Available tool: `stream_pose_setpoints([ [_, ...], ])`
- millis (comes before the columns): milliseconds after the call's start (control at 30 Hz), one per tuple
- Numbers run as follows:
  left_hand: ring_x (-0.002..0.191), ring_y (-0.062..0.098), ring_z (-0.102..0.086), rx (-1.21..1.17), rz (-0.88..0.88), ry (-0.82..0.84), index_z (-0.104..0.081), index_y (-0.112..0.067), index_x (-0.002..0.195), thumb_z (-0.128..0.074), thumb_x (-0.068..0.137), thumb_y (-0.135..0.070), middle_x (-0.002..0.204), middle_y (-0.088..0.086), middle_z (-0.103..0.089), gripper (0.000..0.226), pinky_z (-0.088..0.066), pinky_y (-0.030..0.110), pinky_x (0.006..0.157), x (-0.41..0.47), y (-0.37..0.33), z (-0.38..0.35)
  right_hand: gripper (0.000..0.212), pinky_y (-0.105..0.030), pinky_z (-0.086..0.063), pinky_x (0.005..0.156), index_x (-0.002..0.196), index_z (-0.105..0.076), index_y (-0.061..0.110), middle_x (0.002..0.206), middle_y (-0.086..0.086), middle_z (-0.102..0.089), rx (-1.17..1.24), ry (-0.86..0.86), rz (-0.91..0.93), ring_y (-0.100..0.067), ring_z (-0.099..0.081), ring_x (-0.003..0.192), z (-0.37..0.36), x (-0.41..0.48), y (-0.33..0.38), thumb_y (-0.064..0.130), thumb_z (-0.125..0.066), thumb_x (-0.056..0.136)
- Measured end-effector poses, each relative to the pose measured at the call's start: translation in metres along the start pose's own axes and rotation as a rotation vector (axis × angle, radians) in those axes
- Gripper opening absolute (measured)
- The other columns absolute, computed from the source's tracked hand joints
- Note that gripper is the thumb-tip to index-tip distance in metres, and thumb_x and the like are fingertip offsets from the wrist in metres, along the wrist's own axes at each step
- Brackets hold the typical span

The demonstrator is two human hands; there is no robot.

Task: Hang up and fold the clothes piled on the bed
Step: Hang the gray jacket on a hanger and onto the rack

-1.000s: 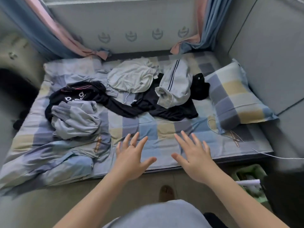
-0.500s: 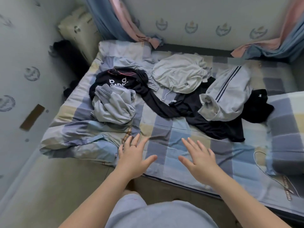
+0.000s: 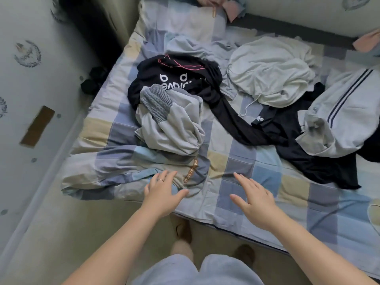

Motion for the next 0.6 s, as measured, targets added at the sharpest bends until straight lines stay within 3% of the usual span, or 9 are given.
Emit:
stream_pose_setpoints([
  [267,0.149,0.031,-0.018,-0.104,0.123,0.013,-0.020,-0.031,0.157,-0.062,0.087,-0.062,0.166,-0.001,-0.016,0.087,-0.025,0.052,0.118,0.186,0.109,-0.004,0.075,-0.046,-0.027,0.116,0.159,-0.009,0.037,0.165,0.007,-0.024,0.043,0.029,0.048,-0.019,-0.023,0.150,-0.048,0.211,0.070,0.049,-0.052,0.099],
  [367,0.150,0.029,-0.020,-0.333,0.188,-0.119,-0.014,-0.024,0.159,-0.071,0.084,-0.054,0.166,0.003,-0.014,0.098,-0.022,0.047,0.121,0.252,0.146,-0.004,0.086,-0.041,-0.024,0.121,0.161,-0.009,0.024,0.166,-0.003,-0.022,0.122,-0.035,0.085,-0.023,-0.022,0.151,-0.063,0.293,0.087,0.041,-0.063,0.096],
  [467,0.146,0.025,-0.029,-0.622,0.259,-0.248,-0.009,-0.021,0.159,-0.079,0.077,-0.049,0.161,0.007,-0.021,0.110,-0.026,0.040,0.118,0.306,0.172,-0.003,0.112,-0.038,-0.019,0.123,0.161,0.002,0.025,0.168,0.001,-0.011,0.253,-0.108,0.050,-0.020,-0.014,0.153,-0.074,0.360,0.094,0.048,-0.075,0.083],
  [533,0.136,0.026,-0.041,-0.741,0.286,-0.304,-0.015,-0.020,0.156,-0.082,0.074,-0.047,0.153,0.009,-0.035,0.109,-0.033,0.035,0.111,0.336,0.179,-0.004,0.124,-0.030,-0.022,0.117,0.160,0.008,0.028,0.167,0.004,-0.011,0.424,-0.140,-0.040,-0.020,-0.019,0.151,-0.083,0.398,0.096,0.056,-0.079,0.076],
  [600,0.127,0.026,-0.051,-0.835,0.322,-0.361,-0.025,-0.016,0.150,-0.083,0.075,-0.037,0.143,0.008,-0.048,0.097,-0.038,0.028,0.104,0.356,0.186,-0.005,0.119,-0.026,-0.028,0.100,0.160,0.004,0.030,0.162,0.001,-0.023,0.504,-0.193,-0.142,-0.026,-0.035,0.140,-0.090,0.426,0.095,0.054,-0.077,0.076],
])
Point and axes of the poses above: each hand's wrist, its own x-axis towards the middle knuckle, its own z-axis out of the back of the hand, y = z × x, the point moved 10 cm from there along x, towards the middle knuckle
